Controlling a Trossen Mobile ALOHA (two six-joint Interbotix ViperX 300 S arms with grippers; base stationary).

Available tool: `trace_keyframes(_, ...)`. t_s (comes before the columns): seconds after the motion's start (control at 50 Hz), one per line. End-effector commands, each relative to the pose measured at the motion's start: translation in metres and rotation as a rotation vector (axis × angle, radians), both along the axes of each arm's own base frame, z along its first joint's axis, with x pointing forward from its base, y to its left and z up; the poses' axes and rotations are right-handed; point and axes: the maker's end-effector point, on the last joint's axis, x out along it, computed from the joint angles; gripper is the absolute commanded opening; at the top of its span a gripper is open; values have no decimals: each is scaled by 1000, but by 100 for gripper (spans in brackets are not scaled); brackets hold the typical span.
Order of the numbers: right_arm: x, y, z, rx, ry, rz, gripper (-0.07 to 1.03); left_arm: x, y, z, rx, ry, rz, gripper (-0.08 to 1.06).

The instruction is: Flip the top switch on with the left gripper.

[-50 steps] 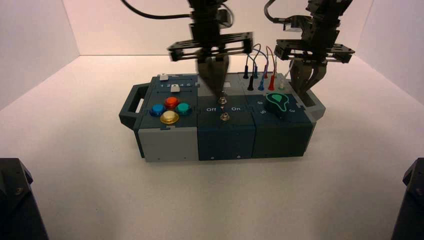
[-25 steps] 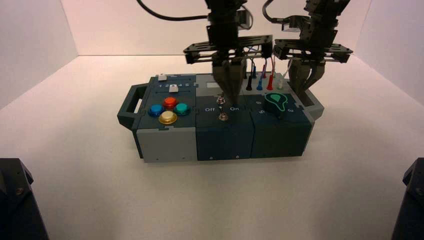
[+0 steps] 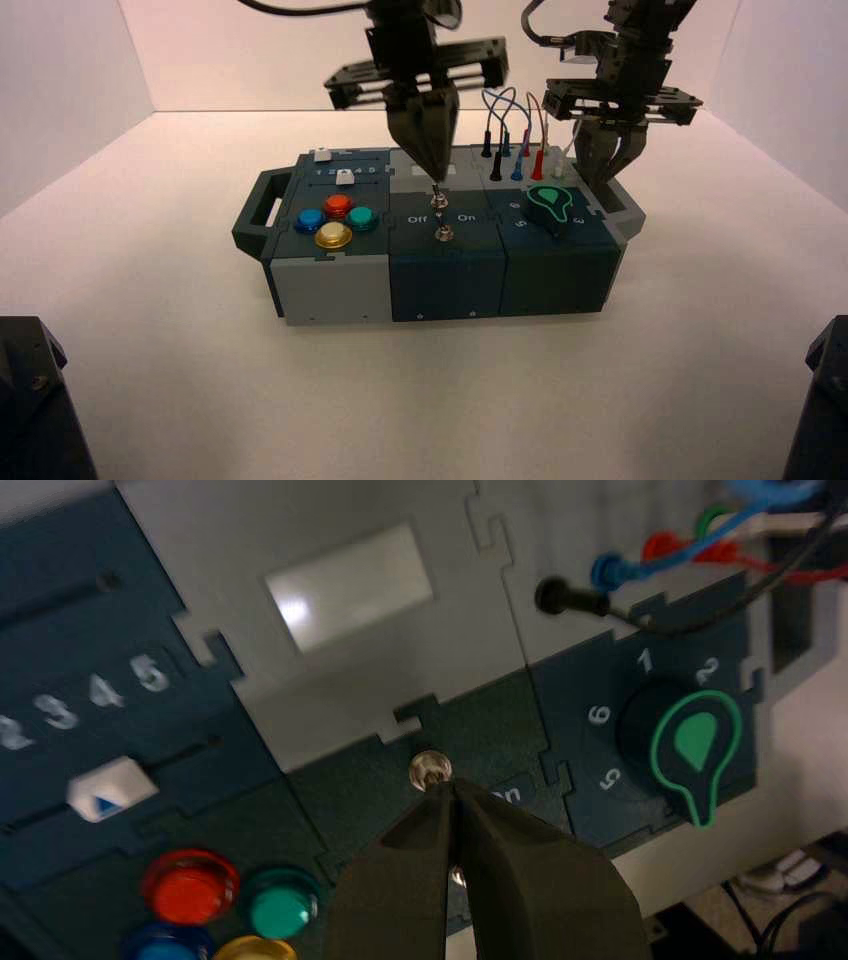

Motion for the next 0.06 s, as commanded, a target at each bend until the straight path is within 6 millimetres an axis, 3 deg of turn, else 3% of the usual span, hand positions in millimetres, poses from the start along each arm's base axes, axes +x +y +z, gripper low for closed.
trace_keyframes(0.02,-18,5,-26,-28,81,57,-2,8,5,18,-33,-43,16,-3)
trace_keyframes(0.06,-19,5,-26,-29,83,57,-2,9,5,18,-32,-45,13,-3)
